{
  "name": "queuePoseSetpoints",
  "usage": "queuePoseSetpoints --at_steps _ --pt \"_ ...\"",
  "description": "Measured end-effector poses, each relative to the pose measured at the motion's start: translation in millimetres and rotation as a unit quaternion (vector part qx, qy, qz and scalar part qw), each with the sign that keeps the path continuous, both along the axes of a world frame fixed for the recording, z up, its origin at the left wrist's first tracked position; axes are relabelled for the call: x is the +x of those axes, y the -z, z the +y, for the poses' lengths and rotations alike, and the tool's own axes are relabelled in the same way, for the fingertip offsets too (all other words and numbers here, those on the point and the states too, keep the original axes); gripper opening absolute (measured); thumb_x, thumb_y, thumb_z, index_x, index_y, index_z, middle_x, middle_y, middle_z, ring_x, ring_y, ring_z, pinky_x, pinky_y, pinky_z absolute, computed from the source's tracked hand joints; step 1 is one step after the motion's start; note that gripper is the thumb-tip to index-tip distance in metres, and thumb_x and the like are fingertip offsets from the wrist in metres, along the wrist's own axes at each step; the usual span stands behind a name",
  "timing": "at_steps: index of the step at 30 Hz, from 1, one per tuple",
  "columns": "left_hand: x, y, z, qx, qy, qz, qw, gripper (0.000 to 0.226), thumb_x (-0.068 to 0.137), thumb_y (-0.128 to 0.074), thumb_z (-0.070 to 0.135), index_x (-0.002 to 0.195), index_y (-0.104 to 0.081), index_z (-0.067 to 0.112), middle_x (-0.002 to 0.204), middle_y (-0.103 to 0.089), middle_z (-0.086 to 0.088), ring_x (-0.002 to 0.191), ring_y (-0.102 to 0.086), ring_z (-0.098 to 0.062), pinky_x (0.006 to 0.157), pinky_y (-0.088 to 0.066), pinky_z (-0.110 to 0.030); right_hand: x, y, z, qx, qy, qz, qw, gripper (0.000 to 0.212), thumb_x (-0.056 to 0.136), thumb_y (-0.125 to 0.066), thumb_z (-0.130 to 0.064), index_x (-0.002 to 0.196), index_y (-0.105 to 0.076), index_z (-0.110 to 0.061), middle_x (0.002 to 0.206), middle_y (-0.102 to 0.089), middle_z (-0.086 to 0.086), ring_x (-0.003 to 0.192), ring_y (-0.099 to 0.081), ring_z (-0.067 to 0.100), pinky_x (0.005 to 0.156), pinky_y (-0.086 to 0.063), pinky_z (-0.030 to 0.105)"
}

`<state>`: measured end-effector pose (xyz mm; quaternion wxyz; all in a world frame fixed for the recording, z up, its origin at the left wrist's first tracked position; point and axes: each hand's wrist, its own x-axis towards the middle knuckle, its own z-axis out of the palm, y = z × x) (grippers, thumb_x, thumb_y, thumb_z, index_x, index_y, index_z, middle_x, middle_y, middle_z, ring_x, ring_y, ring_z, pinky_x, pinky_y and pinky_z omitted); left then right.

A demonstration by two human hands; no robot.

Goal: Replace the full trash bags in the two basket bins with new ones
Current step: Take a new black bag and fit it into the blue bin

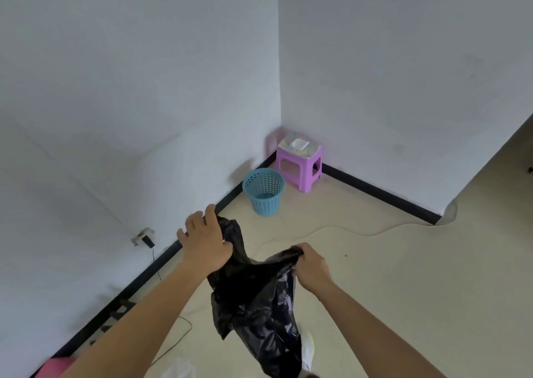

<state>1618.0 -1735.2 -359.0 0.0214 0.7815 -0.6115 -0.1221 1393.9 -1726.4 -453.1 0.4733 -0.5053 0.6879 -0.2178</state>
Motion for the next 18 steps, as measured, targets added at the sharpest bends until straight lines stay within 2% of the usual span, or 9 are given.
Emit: queuePoseSetpoints --at_steps 3,5,7,9,10,11,12,15,18 --pt "-8 -12 -70 -0.007 0.103 -0.104 0.989 0.073 0.085 -0.046 0.040 0.149 -0.016 0.022 0.162 0.000 -0.013 0.149 0.011 -0.032 0.116 0.005 -0.060 13 -10 -85 -0.004 -0.049 -0.034 0.998 0.039 0.092 -0.032 -0.010 0.105 -0.061 -0.032 0.091 -0.070 0.004 0.079 -0.068 0.019 0.075 -0.056 0.032" --pt "-8 -15 -118 0.017 0.168 -0.088 0.982 0.071 0.083 -0.032 0.053 0.148 -0.021 0.026 0.163 0.003 -0.007 0.149 0.017 -0.027 0.115 0.010 -0.060 24 -22 -138 0.001 -0.078 -0.064 0.995 0.040 0.091 -0.031 -0.007 0.103 -0.062 -0.030 0.086 -0.068 0.005 0.070 -0.066 0.017 0.068 -0.056 0.034" --pt "-2 -11 -161 0.096 0.214 -0.070 0.970 0.077 0.082 -0.035 0.063 0.151 -0.020 0.031 0.164 0.000 -0.002 0.150 0.017 -0.024 0.115 0.010 -0.060 34 -33 -185 -0.010 -0.097 -0.082 0.992 0.039 0.091 -0.033 -0.006 0.103 -0.063 -0.030 0.089 -0.068 0.003 0.075 -0.066 0.020 0.075 -0.058 0.040" --pt "10 -3 -193 0.181 0.217 -0.054 0.958 0.078 0.080 -0.048 0.068 0.148 -0.031 0.033 0.160 -0.020 -0.001 0.151 -0.001 -0.027 0.115 -0.002 -0.059 45 -41 -224 -0.011 -0.096 -0.098 0.990 0.039 0.091 -0.035 -0.006 0.098 -0.063 -0.032 0.095 -0.068 0.002 0.085 -0.067 0.024 0.080 -0.059 0.043" --pt "16 3 -208 0.193 0.217 -0.055 0.955 0.067 0.082 -0.050 0.065 0.140 -0.044 0.032 0.149 -0.040 0.001 0.146 -0.024 -0.028 0.112 -0.020 -0.053 49 -45 -241 -0.002 -0.085 -0.119 0.989 0.038 0.091 -0.035 -0.005 0.097 -0.063 -0.031 0.096 -0.069 0.003 0.085 -0.066 0.024 0.079 -0.059 0.041" --pt "22 9 -222 0.178 0.211 -0.056 0.959 0.049 0.088 -0.050 0.055 0.127 -0.055 0.027 0.132 -0.055 0.000 0.130 -0.046 -0.025 0.099 -0.036 -0.042 52 -44 -259 0.016 -0.074 -0.131 0.988 0.037 0.092 -0.035 -0.006 0.097 -0.063 -0.030 0.095 -0.069 0.005 0.081 -0.066 0.022 0.075 -0.059 0.038" --pt "27 17 -238 0.138 0.190 -0.042 0.971 0.033 0.093 -0.048 0.043 0.116 -0.061 0.023 0.116 -0.063 0.000 0.110 -0.057 -0.021 0.084 -0.040 -0.031 55 -44 -276 0.027 -0.067 -0.133 0.988 0.034 0.093 -0.036 -0.008 0.098 -0.063 -0.030 0.093 -0.069 0.006 0.077 -0.065 0.021 0.073 -0.057 0.038" --pt "38 41 -291 0.049 0.078 0.042 0.995 0.019 0.096 -0.045 0.025 0.100 -0.062 0.017 0.094 -0.064 -0.001 0.082 -0.056 -0.016 0.069 -0.042 -0.027 62 -33 -324 0.024 -0.074 -0.109 0.991 0.020 0.092 -0.054 -0.034 0.111 -0.055 -0.030 0.098 -0.067 0.001 0.084 -0.064 0.013 0.088 -0.055 0.046" --pt "45 64 -354 0.032 0.028 0.124 0.991 0.014 0.093 -0.046 0.020 0.095 -0.060 0.019 0.087 -0.063 0.001 0.080 -0.060 -0.017 0.073 -0.051 -0.032 73 -13 -364 0.046 -0.130 -0.002 0.990 0.101 0.063 -0.076 -0.070 0.143 -0.027 -0.033 0.136 -0.045 -0.006 0.125 -0.047 0.015 0.107 -0.043 0.040"
